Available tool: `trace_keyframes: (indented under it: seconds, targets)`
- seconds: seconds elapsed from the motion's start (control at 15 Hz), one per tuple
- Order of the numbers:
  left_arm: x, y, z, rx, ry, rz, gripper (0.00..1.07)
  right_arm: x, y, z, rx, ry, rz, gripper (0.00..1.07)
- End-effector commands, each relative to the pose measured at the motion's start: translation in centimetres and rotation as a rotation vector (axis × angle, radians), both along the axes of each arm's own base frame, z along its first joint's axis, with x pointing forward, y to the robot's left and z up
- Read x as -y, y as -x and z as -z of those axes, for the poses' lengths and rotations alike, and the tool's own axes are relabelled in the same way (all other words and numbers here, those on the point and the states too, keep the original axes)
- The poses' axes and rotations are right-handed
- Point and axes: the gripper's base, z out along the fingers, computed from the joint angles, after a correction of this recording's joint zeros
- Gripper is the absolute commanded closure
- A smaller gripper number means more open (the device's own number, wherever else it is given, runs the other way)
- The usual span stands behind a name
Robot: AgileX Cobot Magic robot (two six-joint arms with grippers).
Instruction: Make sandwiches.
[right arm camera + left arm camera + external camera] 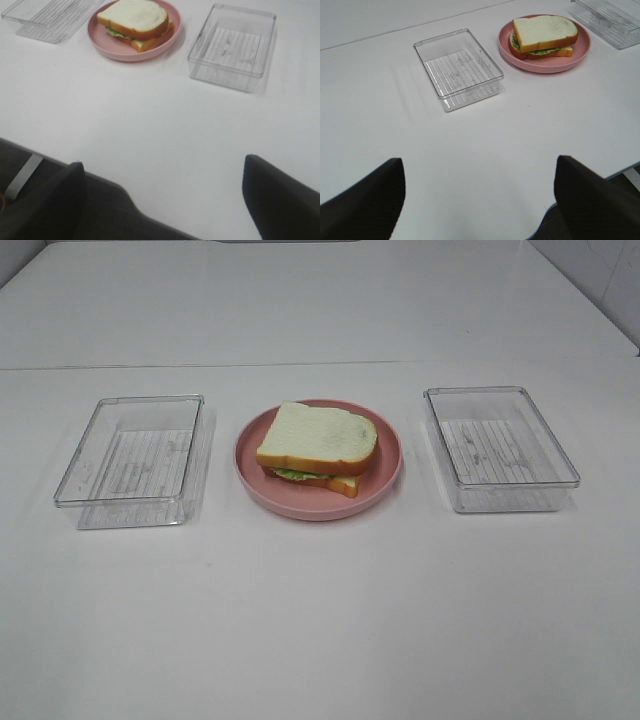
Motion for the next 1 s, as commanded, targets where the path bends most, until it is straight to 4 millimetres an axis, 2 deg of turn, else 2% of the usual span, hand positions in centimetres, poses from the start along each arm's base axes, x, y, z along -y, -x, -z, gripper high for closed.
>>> trace_keyframes:
  seconds: [0.07,0.8,1.0]
  targets:
    - [-0.02,0.22,0.17,0.014,0.013,0.006,0.28,0.23,-0.55,0.25,0.051,-0.007,0.038,0.27]
    - [0.0,0.25,0.17,0.015,0.016,0.007,0.28,0.1,-0.54,0.22,0.042,-0.037,0.043,0.27]
    - [0.09,0.28,0.16,0.019,0.01,-0.113,0.28,-0.15,-0.6,0.21,0.042,-0.049,0.13,0.27]
